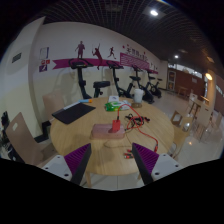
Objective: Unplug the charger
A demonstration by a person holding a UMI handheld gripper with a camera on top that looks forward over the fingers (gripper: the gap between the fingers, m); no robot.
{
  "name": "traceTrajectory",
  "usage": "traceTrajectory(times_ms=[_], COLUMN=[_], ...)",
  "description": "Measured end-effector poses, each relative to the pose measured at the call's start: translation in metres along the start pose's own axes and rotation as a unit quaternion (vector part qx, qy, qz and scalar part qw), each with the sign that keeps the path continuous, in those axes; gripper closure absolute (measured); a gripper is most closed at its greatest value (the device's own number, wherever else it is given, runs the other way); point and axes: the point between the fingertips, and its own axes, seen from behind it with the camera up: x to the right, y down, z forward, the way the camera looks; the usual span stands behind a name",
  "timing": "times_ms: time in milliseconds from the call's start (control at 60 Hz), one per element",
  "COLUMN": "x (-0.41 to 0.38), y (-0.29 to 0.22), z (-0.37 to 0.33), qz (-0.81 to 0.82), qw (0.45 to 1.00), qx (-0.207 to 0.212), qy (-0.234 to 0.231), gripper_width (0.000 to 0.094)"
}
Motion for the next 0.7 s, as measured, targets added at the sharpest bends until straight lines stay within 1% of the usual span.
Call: traceTrajectory(times_ms=[67,200,333,350,450,583,700], x=[-0.001,0.003,-0.002,0.007,0.007,0.013,0.012], y=[-0.004,-0.006,-0.005,-0.006,-0.006,-0.012,-0.019], z=[0.024,0.072,0.115,0.123,0.165,0.215,0.241], qz=[-0.01,-0.016,-0.011,-0.011,-0.015,-0.005,-0.008], qw=[1.0,1.0,1.0,1.0,1.0,1.0,1.0], qx=[0.012,0.02,0.02,0.02,0.018,0.013,0.011], qy=[-0.001,-0.008,-0.013,-0.017,-0.007,-0.009,-0.014], gripper_width=[0.0073,0.0077,0.0082,0.008,0.0079,0.0081,0.0076])
